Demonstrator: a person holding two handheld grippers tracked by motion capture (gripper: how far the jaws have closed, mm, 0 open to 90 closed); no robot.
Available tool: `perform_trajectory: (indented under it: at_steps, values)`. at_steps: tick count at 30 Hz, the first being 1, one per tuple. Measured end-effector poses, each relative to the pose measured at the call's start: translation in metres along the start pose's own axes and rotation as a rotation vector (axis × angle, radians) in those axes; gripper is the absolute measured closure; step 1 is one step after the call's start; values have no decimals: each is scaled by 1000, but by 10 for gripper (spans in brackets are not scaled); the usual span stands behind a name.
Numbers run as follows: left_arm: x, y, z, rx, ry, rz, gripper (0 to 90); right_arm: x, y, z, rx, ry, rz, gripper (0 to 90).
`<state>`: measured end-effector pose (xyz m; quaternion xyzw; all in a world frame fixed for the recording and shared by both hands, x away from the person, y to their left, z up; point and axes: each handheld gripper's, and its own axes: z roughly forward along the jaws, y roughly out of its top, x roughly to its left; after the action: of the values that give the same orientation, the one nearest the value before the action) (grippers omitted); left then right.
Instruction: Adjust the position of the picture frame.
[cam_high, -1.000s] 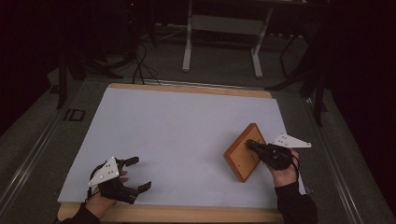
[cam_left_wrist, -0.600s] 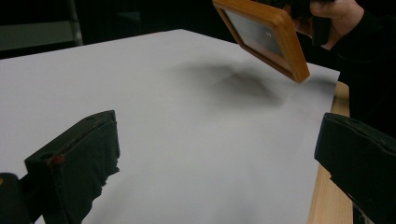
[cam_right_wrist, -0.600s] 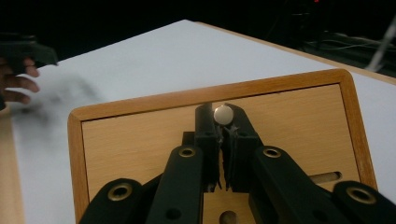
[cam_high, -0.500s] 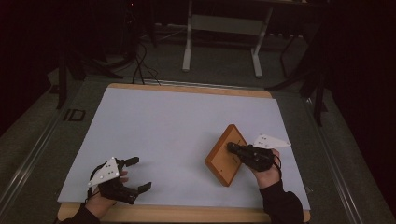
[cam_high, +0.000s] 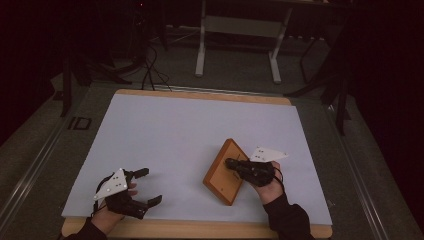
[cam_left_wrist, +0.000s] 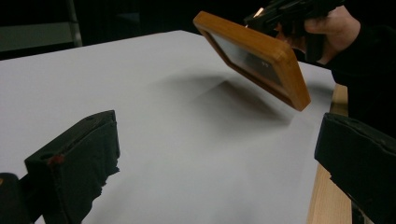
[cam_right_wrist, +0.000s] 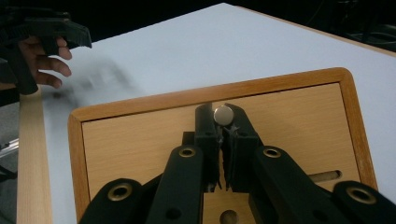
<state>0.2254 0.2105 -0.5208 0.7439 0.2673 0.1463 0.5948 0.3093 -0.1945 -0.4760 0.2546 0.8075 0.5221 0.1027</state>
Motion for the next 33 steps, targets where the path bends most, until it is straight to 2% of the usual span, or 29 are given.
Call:
perform_trajectory:
  at_steps: [15,25,33]
  values:
    - [0,0,-1,-3,-3,0,5,6,1,44,60,24,-14,857]
    - [-1,0,-1,1,-7,4,5,5,5,66,86,-2,-35,857]
    - [-2,0,-2,1,-10,11,5,5,4,89,124,-13,-25,856]
